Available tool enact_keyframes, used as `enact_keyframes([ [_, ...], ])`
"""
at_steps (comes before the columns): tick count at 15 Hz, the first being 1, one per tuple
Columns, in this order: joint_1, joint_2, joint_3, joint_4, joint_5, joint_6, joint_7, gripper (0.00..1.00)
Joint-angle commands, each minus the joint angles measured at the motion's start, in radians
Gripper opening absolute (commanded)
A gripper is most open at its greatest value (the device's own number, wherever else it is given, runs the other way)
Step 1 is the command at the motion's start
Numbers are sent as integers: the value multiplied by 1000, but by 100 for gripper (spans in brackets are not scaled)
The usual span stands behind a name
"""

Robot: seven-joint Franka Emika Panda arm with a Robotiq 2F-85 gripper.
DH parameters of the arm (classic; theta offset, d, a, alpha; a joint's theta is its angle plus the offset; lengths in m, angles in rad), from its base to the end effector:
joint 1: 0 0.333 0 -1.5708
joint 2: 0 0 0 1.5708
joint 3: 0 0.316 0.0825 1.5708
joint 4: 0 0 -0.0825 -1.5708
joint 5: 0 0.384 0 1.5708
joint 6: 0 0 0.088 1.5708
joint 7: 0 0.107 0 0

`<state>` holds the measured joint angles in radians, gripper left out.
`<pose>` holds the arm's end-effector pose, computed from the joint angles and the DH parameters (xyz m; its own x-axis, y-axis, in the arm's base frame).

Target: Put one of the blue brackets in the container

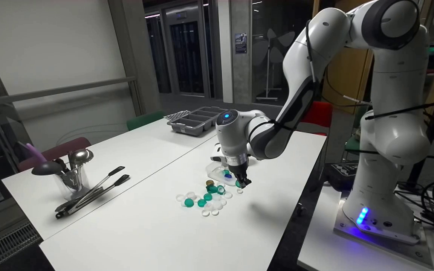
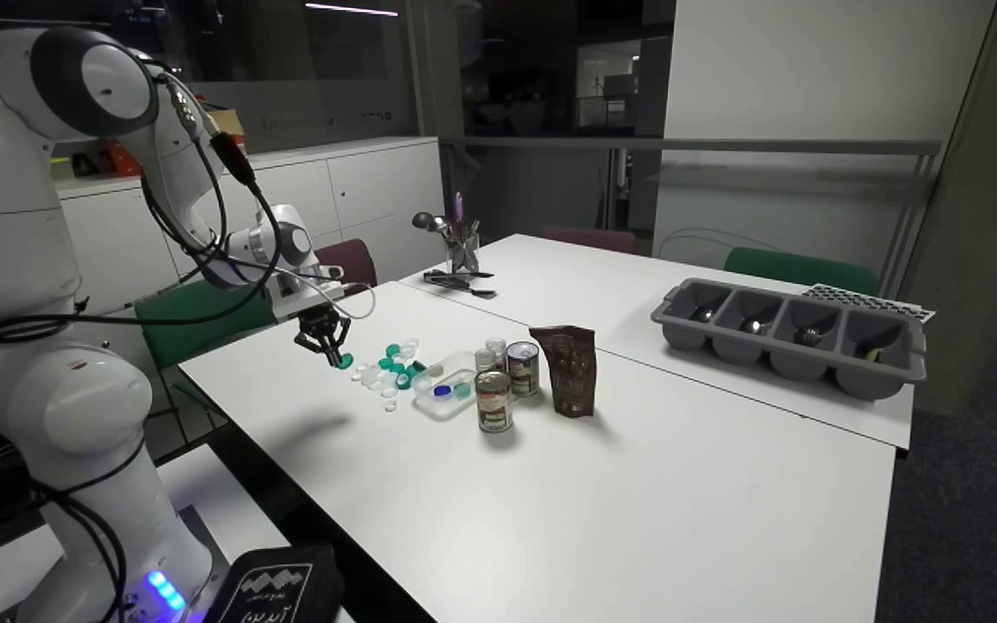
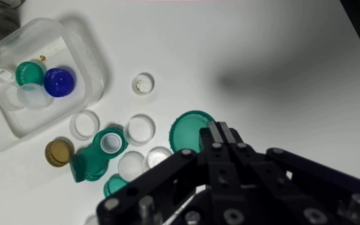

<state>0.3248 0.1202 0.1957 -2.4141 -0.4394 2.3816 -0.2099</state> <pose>0.4165 0.2353 0.2510 0.4827 0.8465 -0.2244 0.8743 -0.4510 0.1796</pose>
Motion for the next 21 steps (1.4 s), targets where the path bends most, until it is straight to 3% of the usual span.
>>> enact_keyframes([
  [1, -36, -37, 6, -8, -6, 17, 8, 0],
  [5, -118, -94, -26, -39, 81, 191, -103, 0],
  [8, -179, -86, -38, -37, 242, 296, -289, 0],
  [12, -225, -84, -34, -17, 493, 248, -490, 0],
  [14, -235, -86, -41, -12, 559, 228, -531, 0],
  [21, -262, -86, -91, 14, 550, 145, -502, 0],
])
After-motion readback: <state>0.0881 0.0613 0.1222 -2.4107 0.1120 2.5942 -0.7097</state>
